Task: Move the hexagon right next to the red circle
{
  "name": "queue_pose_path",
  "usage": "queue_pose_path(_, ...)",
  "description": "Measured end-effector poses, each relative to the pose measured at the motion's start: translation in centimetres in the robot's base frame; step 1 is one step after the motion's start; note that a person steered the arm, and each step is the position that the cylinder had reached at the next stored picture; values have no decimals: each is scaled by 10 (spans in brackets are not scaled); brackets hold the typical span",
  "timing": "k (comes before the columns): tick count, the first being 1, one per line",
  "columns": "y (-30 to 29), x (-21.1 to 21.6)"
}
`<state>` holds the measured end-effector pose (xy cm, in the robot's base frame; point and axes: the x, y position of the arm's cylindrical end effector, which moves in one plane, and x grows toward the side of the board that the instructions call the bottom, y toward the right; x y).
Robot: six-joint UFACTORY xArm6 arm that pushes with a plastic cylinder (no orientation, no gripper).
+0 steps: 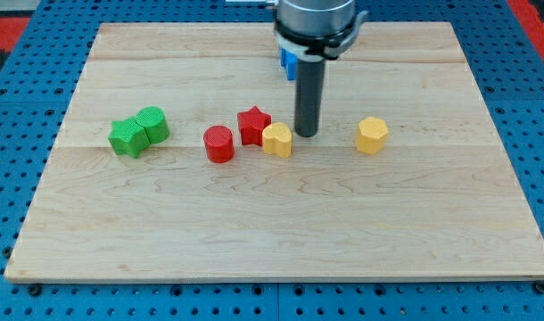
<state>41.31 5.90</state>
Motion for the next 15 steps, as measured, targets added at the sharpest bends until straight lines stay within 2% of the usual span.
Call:
queue_pose_path(1, 66, -6)
queue_pose_path(2, 106, 13)
queue_pose_path(3, 124, 25)
queue_pose_path(5, 138, 77)
queue_pose_path(6, 108, 88)
queue_pose_path(8, 11, 75)
queue_pose_path(9, 30, 122)
queue_pose_path(10, 30, 138)
queue_pose_path(11, -11, 93)
queue_pose_path(12, -50, 69)
queue_pose_path(13, -53, 85)
queue_pose_path(15, -80, 71)
